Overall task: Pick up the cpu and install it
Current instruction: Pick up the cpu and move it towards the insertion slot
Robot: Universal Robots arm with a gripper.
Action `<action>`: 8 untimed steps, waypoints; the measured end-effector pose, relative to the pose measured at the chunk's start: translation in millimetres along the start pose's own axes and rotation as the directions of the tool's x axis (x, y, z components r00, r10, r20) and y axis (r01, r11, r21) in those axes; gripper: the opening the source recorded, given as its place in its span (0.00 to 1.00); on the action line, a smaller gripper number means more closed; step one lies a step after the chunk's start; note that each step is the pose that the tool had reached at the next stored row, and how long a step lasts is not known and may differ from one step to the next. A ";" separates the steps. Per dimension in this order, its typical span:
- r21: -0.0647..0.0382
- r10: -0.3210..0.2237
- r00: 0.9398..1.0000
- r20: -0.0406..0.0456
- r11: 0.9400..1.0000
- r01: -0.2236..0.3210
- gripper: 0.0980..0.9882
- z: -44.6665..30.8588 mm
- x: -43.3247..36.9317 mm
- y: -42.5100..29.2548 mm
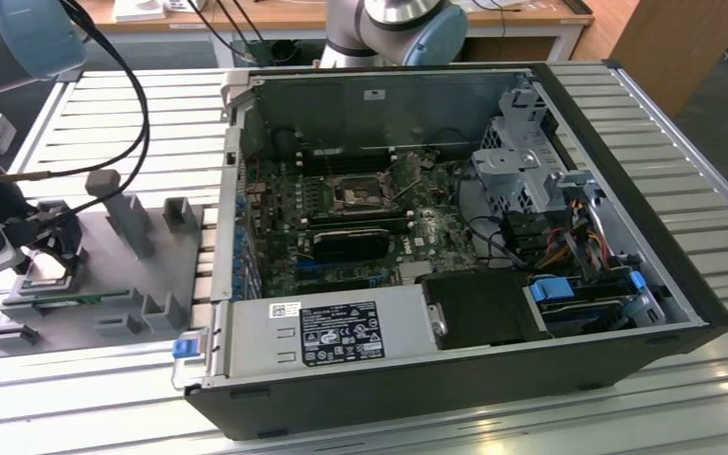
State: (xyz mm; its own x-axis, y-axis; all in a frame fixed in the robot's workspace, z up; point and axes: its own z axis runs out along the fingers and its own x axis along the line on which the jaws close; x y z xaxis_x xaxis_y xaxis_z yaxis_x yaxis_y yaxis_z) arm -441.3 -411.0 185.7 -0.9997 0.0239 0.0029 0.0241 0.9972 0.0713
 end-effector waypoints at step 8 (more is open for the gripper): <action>0.000 0.000 1.000 0.000 1.000 0.000 0.49 -0.3 0.1 0.0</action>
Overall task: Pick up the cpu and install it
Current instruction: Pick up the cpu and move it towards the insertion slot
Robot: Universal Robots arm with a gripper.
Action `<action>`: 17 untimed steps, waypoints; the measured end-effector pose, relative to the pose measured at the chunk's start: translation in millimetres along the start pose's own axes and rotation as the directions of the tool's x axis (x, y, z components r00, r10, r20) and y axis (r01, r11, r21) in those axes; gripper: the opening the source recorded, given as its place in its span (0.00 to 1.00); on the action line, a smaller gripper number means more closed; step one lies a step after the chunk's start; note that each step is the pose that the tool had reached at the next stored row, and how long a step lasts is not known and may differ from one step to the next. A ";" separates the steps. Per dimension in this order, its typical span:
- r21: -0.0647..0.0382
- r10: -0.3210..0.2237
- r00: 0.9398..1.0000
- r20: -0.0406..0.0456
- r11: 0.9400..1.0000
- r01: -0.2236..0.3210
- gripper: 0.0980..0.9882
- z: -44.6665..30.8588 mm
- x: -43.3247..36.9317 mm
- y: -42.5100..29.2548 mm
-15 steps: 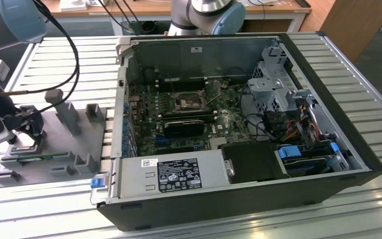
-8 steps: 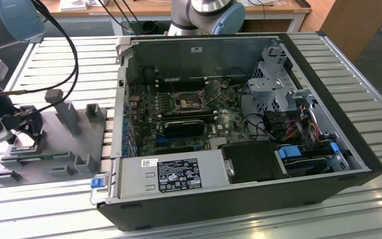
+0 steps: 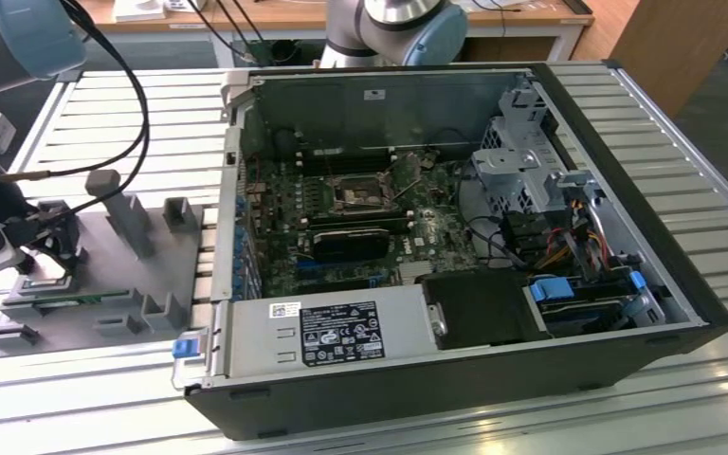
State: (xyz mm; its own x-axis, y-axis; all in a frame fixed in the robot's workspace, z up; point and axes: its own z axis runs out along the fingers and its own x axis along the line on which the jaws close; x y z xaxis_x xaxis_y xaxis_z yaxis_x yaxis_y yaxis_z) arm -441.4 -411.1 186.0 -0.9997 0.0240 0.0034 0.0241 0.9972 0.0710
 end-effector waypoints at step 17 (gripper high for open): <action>-0.004 0.000 1.000 0.000 1.000 0.000 0.48 -19.7 0.0 1.4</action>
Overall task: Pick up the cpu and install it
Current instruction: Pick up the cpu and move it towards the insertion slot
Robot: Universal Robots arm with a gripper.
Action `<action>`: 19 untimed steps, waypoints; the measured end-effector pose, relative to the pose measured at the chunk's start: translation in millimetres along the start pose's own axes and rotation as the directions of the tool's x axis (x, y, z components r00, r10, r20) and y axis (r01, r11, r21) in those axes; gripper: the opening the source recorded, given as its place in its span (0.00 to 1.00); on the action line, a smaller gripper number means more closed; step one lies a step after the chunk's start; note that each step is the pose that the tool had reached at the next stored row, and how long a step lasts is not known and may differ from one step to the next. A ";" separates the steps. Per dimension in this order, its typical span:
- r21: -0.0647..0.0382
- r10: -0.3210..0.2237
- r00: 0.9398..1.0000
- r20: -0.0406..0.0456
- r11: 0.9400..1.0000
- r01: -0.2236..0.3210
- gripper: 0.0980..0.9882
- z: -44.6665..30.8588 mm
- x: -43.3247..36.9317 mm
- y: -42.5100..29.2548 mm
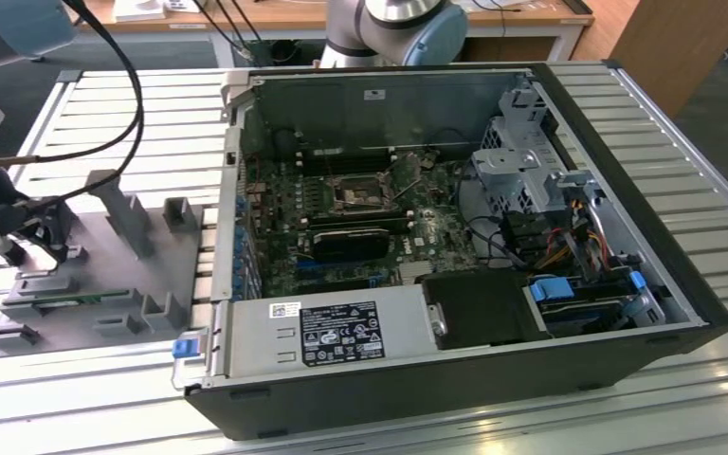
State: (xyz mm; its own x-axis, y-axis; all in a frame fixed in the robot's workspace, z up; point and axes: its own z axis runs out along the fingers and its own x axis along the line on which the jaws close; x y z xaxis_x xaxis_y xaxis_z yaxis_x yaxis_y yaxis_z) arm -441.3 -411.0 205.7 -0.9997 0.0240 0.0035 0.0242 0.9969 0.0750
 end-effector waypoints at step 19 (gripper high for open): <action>0.001 0.000 1.000 0.000 1.000 0.000 0.48 -8.5 0.1 0.8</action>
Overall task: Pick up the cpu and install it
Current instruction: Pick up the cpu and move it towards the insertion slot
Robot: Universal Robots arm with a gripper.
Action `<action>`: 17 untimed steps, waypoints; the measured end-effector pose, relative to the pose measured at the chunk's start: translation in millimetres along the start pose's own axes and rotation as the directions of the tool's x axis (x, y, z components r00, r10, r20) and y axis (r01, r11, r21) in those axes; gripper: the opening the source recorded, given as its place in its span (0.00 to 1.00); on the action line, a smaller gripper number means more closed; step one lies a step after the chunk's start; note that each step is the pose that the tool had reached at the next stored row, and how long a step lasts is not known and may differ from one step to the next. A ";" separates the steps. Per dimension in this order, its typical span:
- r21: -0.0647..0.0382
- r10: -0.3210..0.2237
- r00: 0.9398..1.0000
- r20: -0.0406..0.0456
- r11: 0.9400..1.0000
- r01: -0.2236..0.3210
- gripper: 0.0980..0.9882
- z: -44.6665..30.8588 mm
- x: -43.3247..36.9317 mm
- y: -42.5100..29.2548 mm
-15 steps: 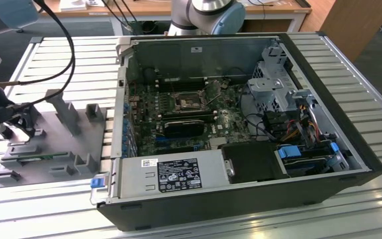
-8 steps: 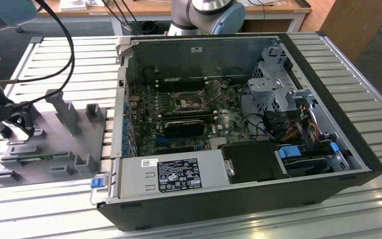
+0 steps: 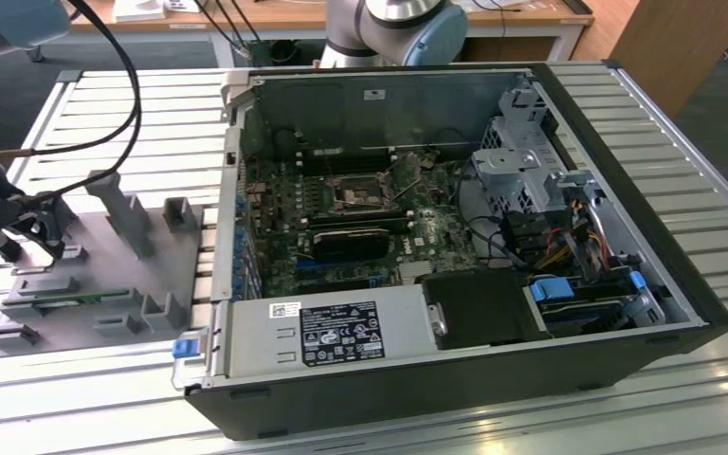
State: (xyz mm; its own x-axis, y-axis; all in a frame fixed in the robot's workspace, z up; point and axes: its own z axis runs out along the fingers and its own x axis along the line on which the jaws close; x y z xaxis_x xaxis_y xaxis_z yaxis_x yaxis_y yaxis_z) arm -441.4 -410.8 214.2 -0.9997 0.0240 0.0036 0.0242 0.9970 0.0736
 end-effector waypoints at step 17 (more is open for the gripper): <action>0.000 0.000 1.000 0.000 1.000 0.000 0.48 -9.6 0.0 0.9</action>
State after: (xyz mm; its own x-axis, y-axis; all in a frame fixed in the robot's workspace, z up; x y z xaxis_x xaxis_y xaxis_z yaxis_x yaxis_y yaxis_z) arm -441.4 -410.7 223.9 -0.9997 0.0240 0.0034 0.0242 0.9970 0.0732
